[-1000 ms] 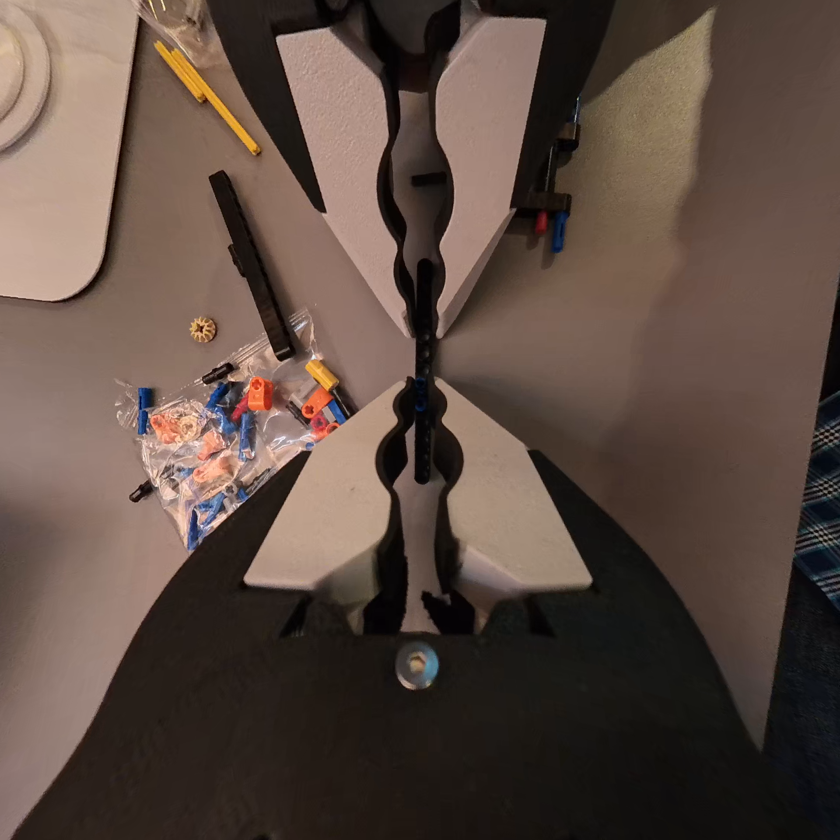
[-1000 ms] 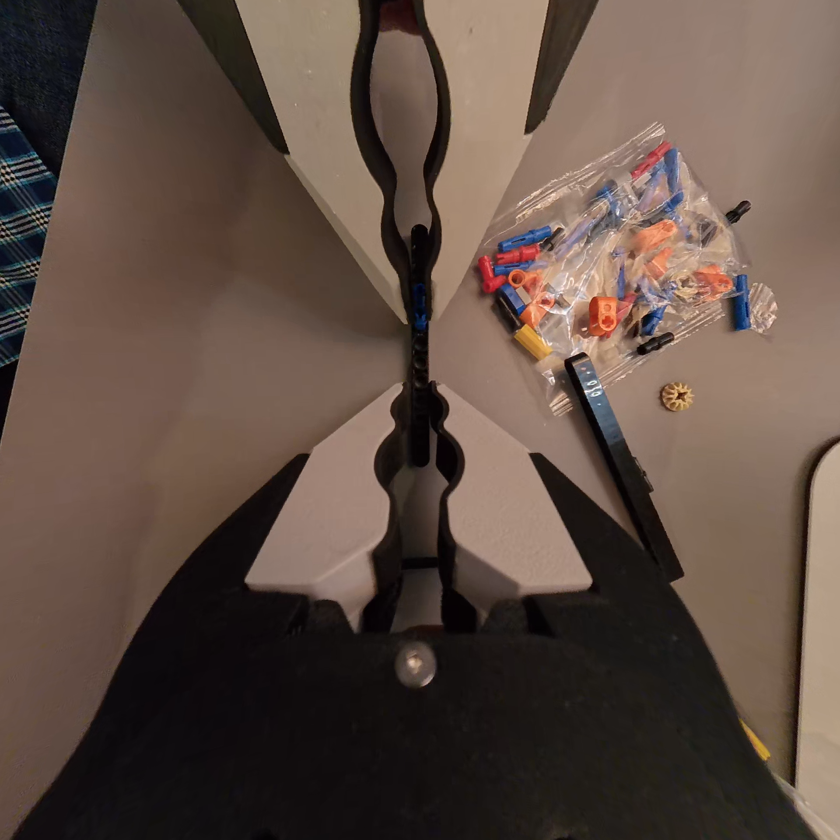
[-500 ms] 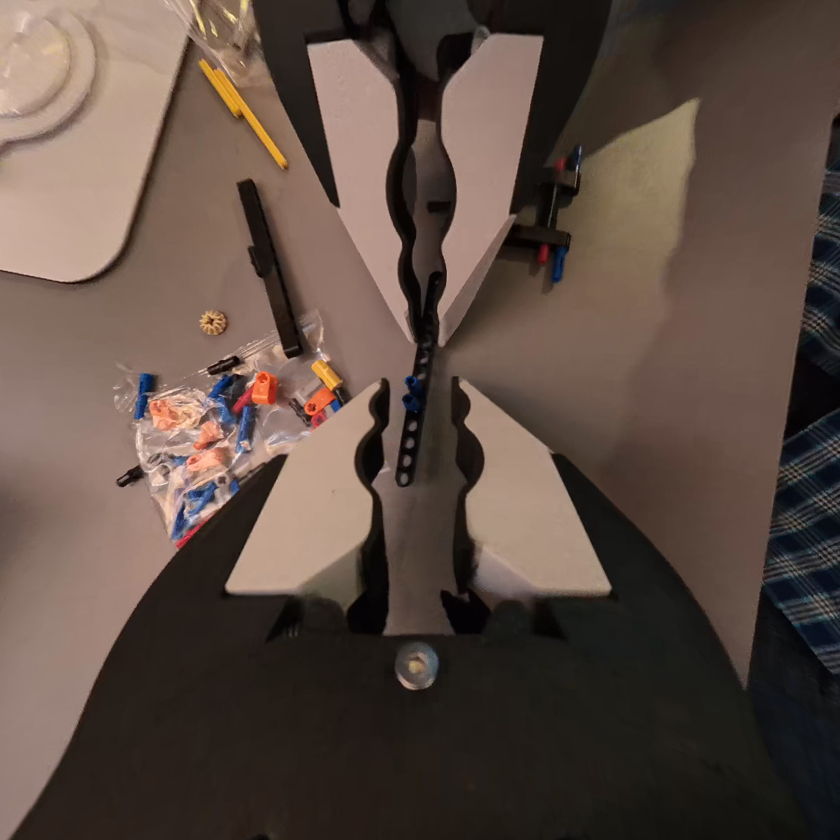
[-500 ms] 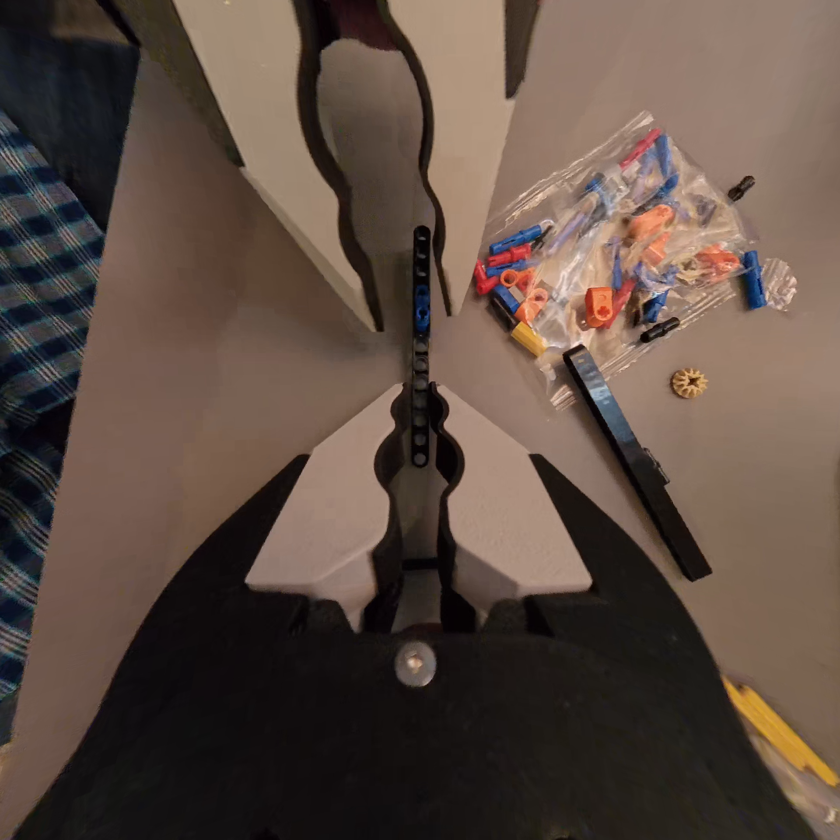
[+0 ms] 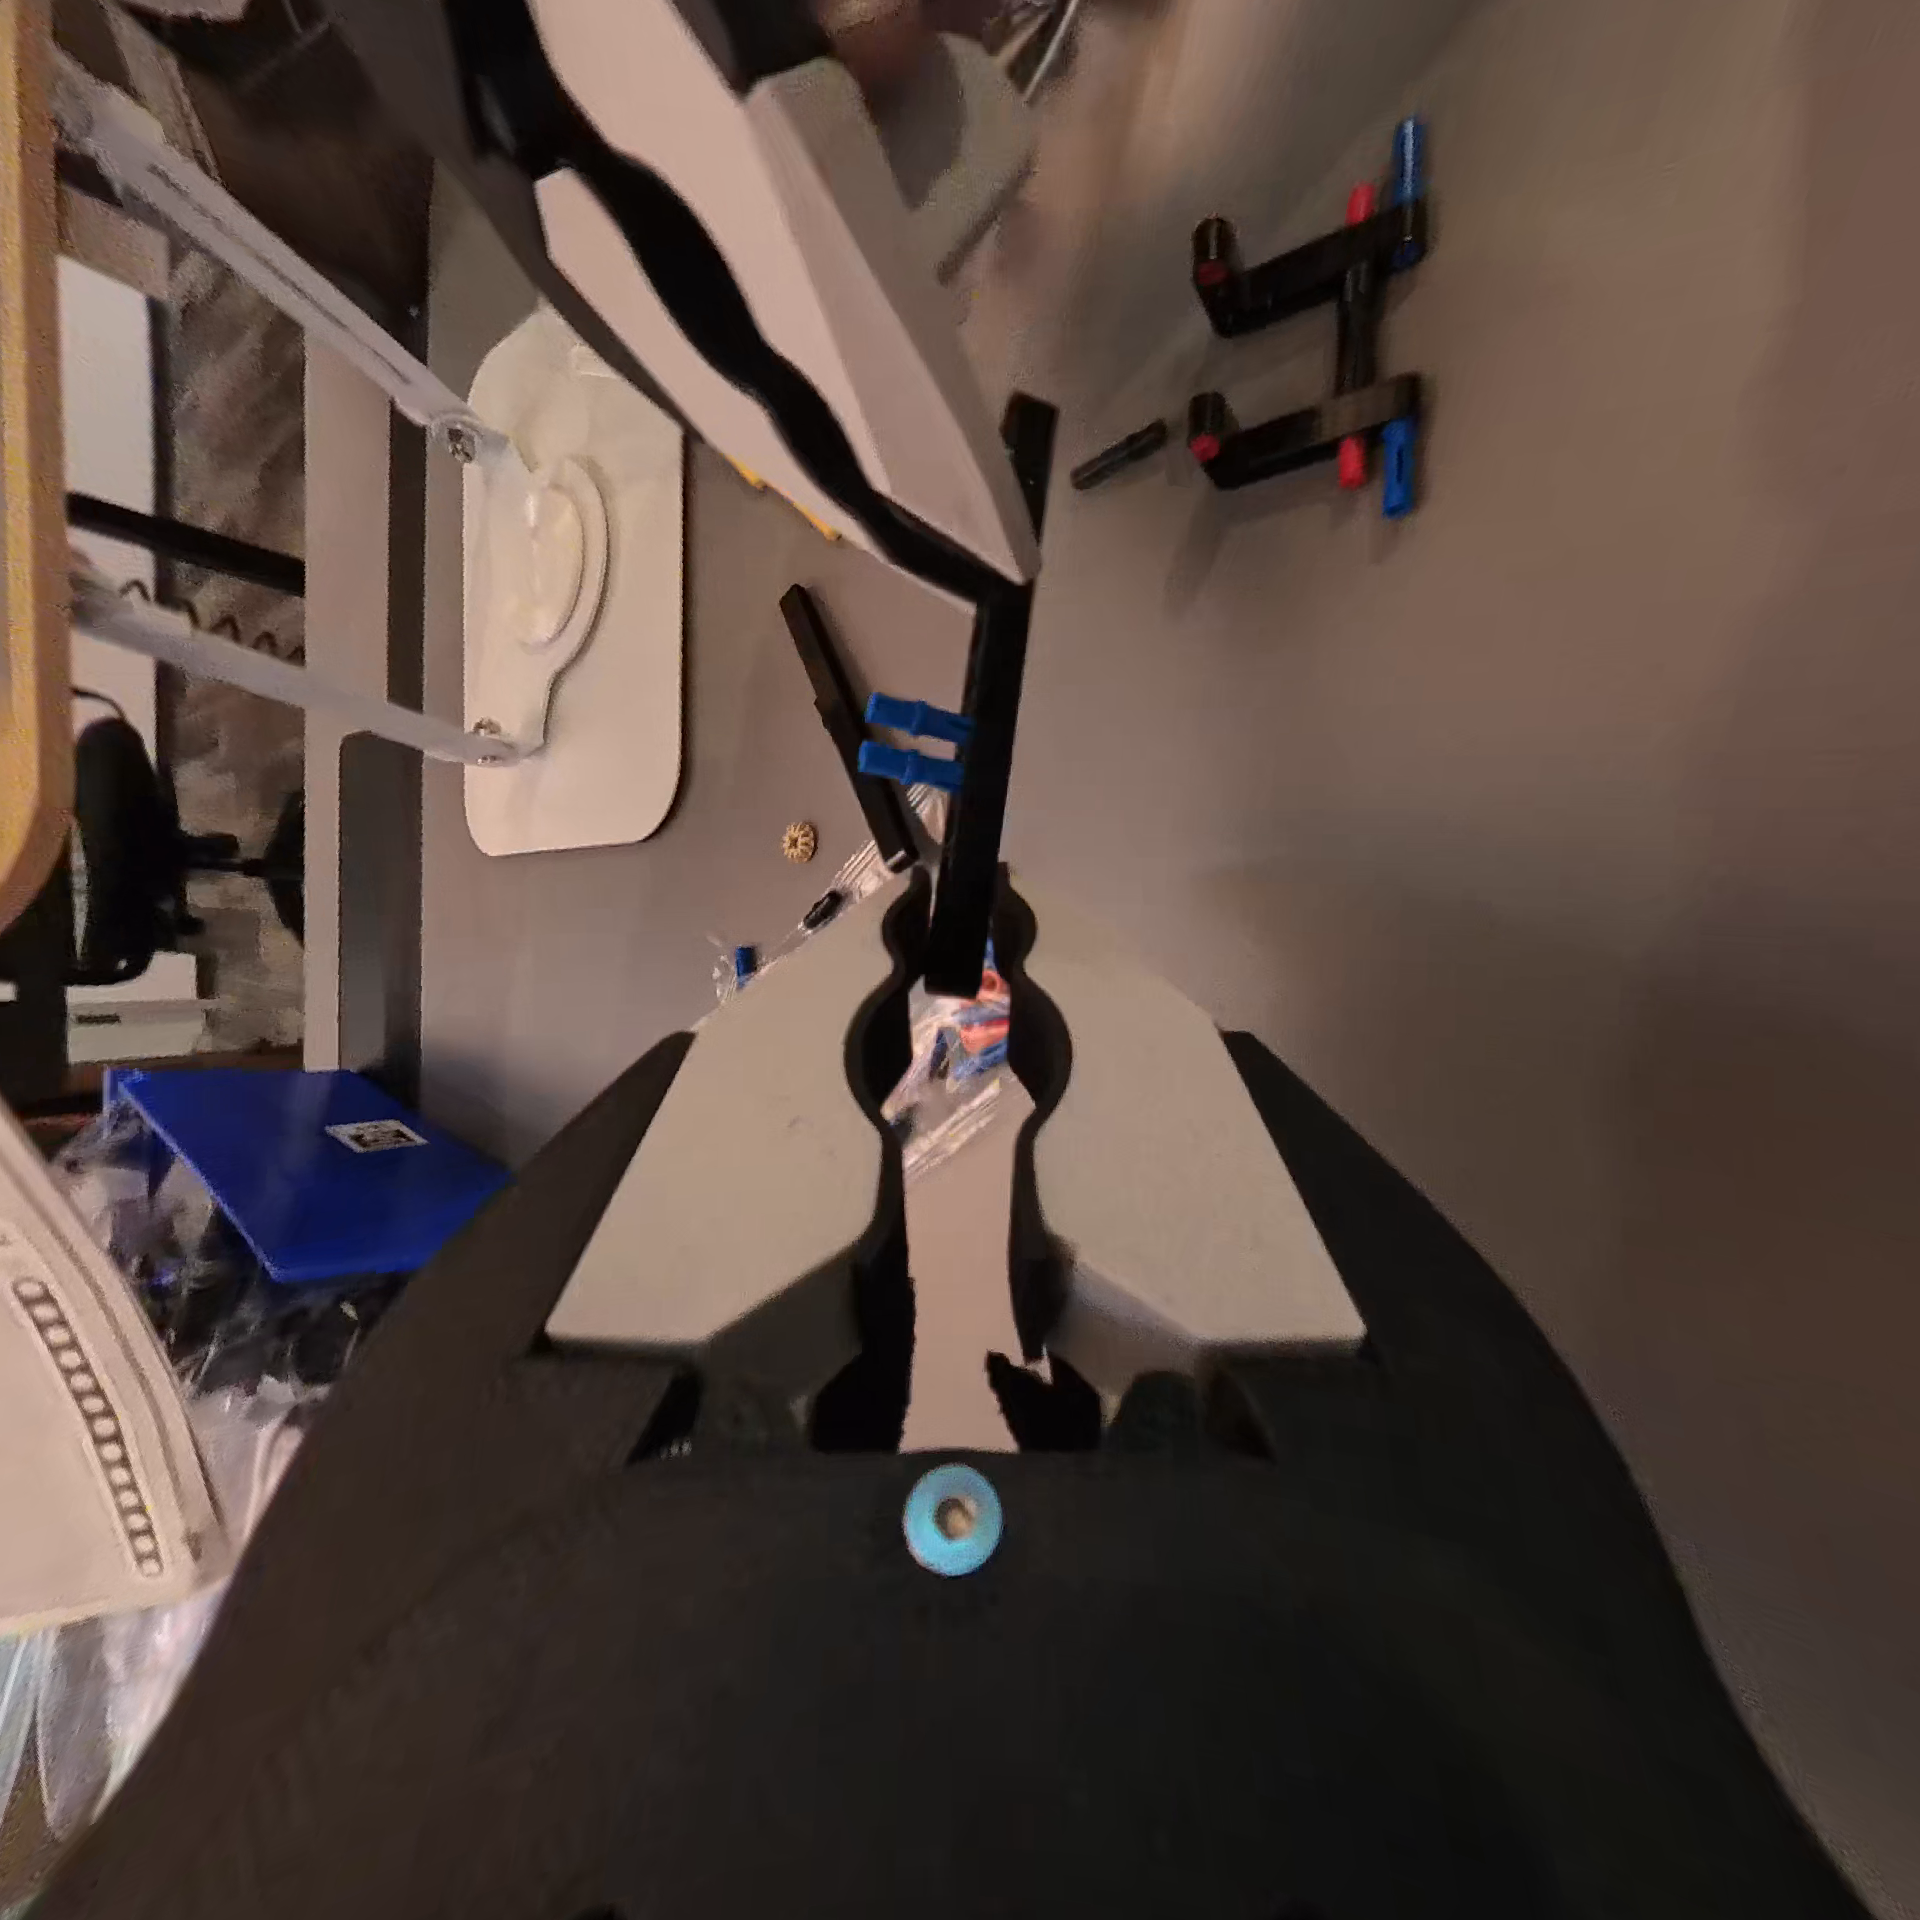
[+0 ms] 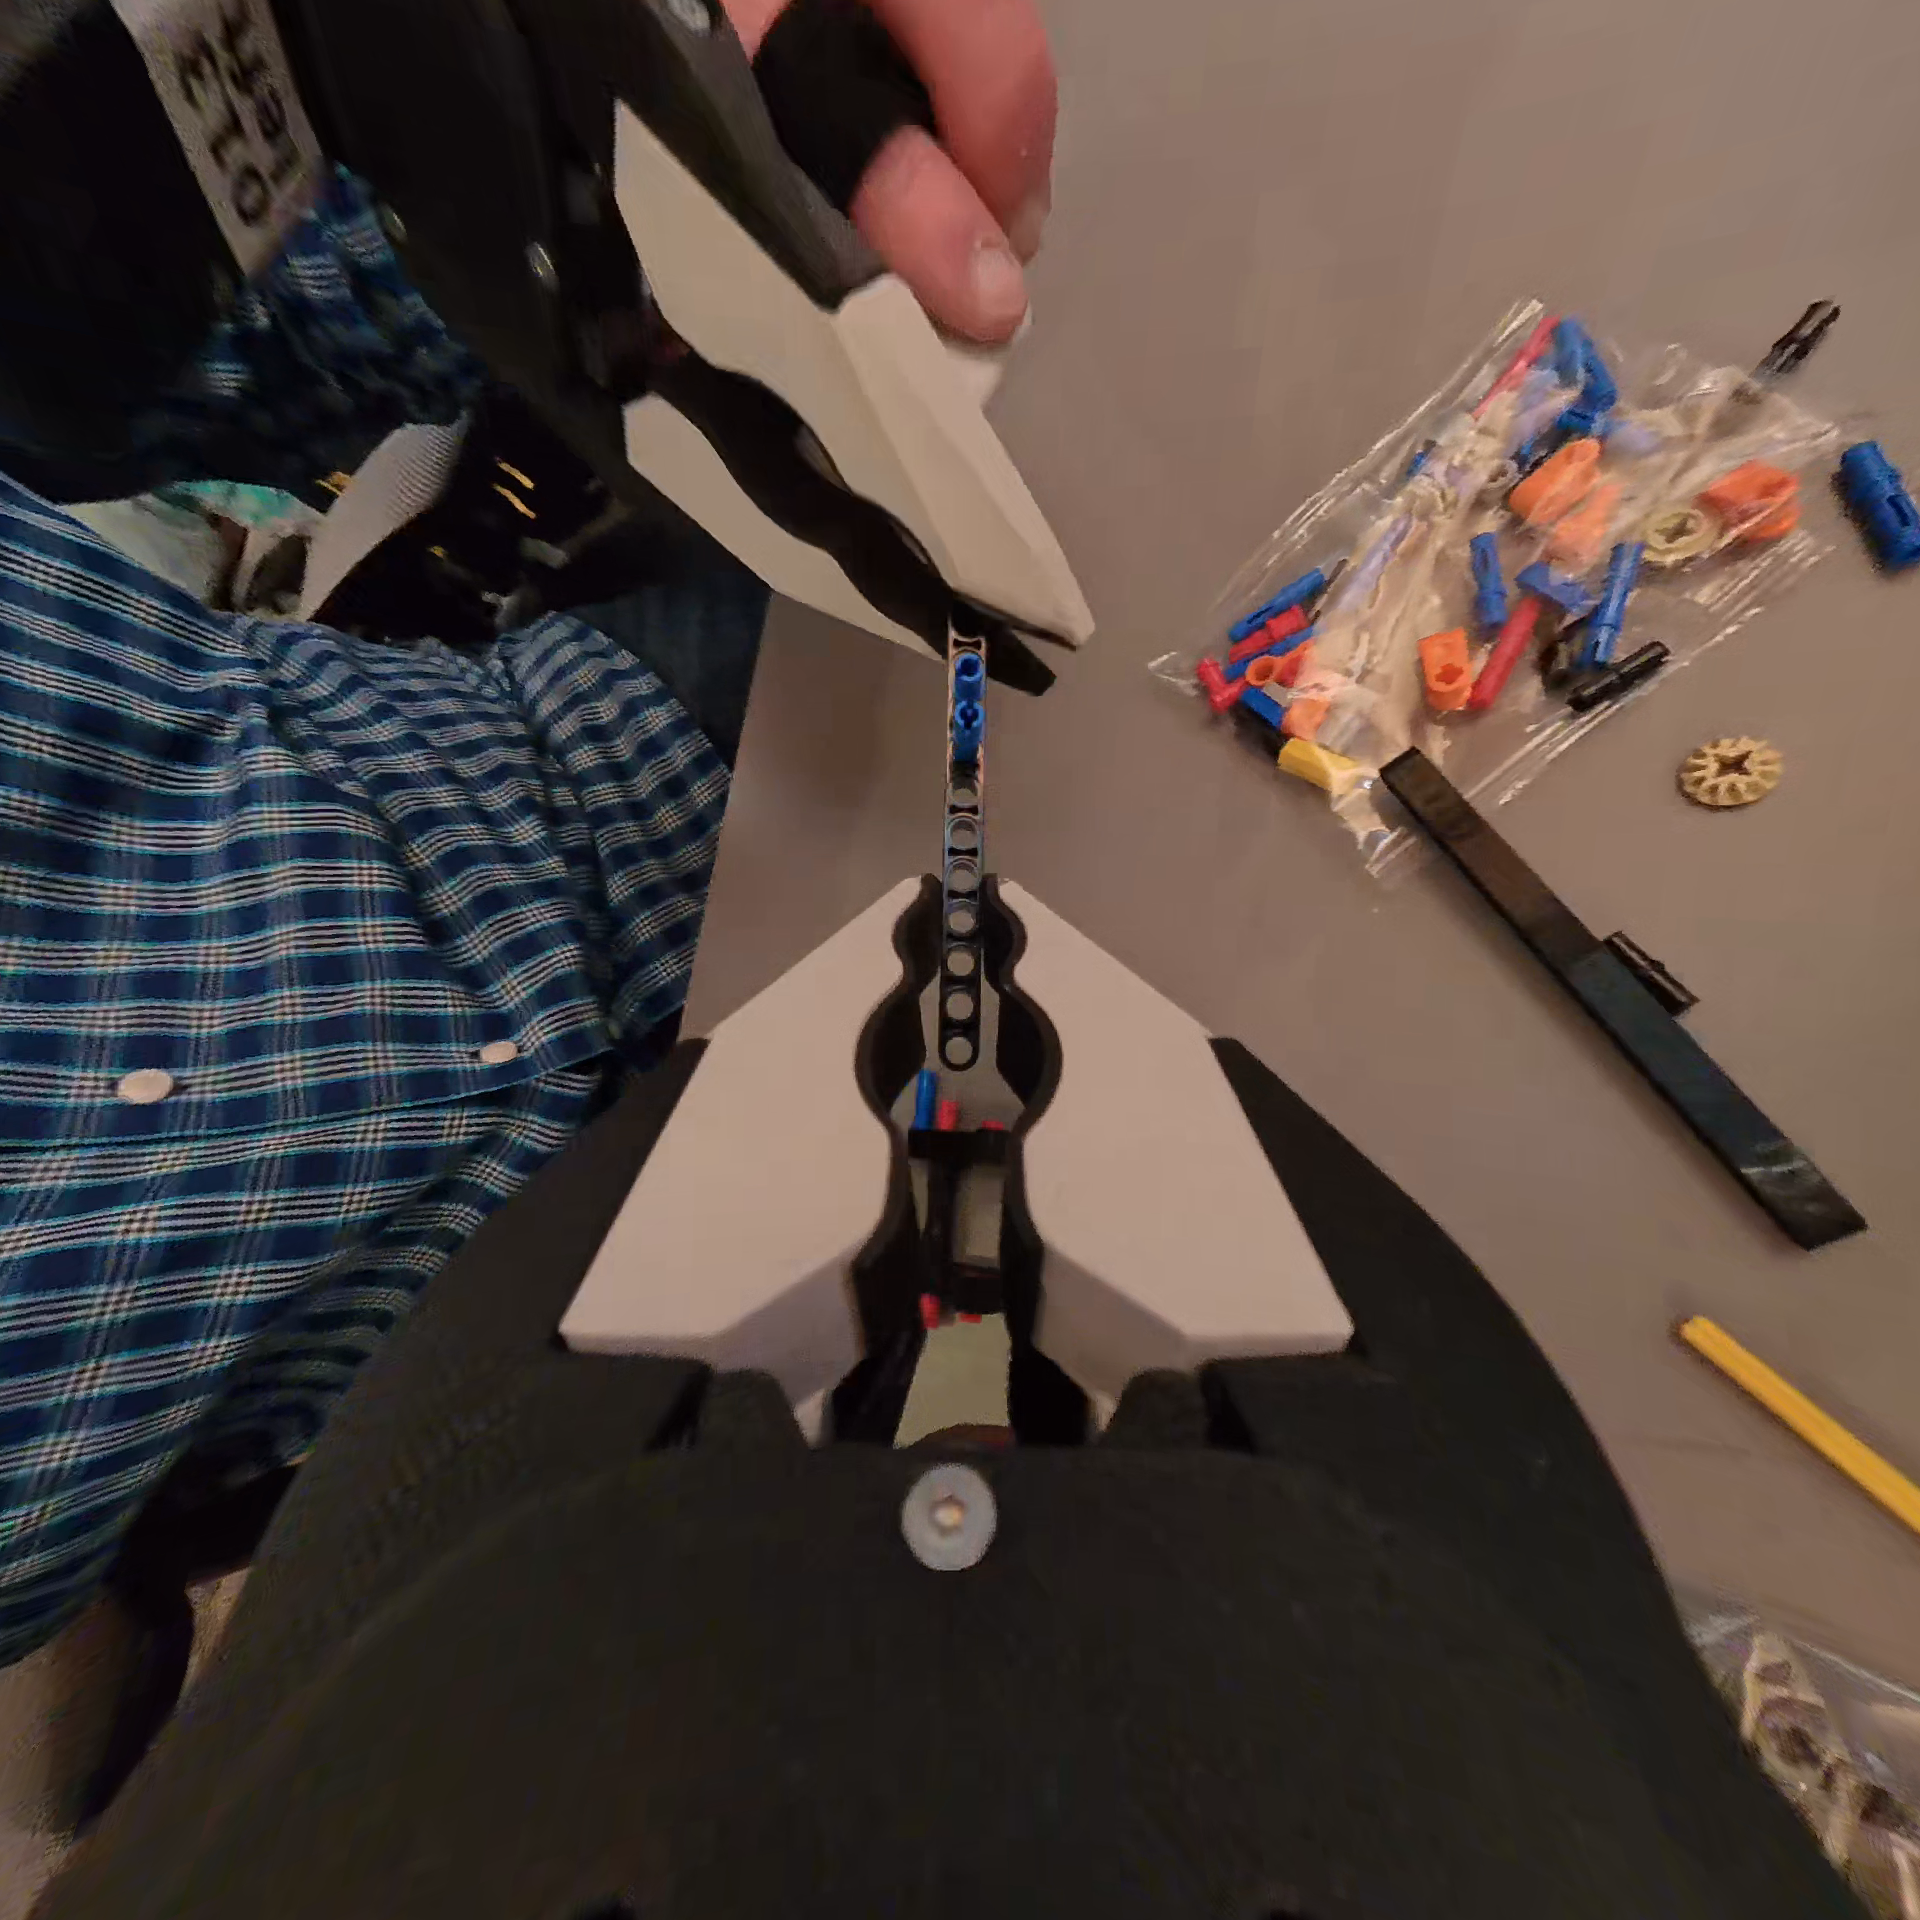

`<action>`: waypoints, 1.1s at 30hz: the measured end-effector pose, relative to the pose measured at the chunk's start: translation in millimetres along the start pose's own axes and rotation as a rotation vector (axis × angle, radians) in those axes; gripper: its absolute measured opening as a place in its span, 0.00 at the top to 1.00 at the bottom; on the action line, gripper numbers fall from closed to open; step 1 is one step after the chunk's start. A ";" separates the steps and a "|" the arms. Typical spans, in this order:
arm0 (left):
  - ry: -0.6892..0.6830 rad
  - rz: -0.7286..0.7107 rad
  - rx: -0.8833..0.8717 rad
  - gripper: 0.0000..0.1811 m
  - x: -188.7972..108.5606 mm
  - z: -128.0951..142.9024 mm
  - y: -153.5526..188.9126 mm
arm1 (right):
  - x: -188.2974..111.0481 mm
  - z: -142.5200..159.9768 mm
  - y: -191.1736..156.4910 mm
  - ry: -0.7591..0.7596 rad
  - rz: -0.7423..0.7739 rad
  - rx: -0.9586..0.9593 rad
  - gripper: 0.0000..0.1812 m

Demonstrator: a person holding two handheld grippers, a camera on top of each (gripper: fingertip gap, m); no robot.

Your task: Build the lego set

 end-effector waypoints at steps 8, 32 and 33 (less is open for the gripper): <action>0.011 0.110 -0.120 0.97 -3.2 -10.3 1.9 | -12.3 -3.0 -1.1 0.053 0.036 -0.007 0.94; 0.081 0.190 -0.277 0.97 -10.1 -23.2 -12.4 | -15.5 -11.8 -23.4 -0.003 0.328 -0.405 0.96; 0.084 0.190 -0.278 0.97 -10.1 -23.6 -12.6 | -16.0 -11.7 -24.0 -0.001 0.328 -0.405 0.96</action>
Point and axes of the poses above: each gripper's, where its closed fingertips meet, x out along the fingers, z out of its underside, y = z × x across the jaws, the point moved 4 cm from there along -x, back along the fingers, and after that the axes turned 7 degrees about -z, right-handed, at the moved point
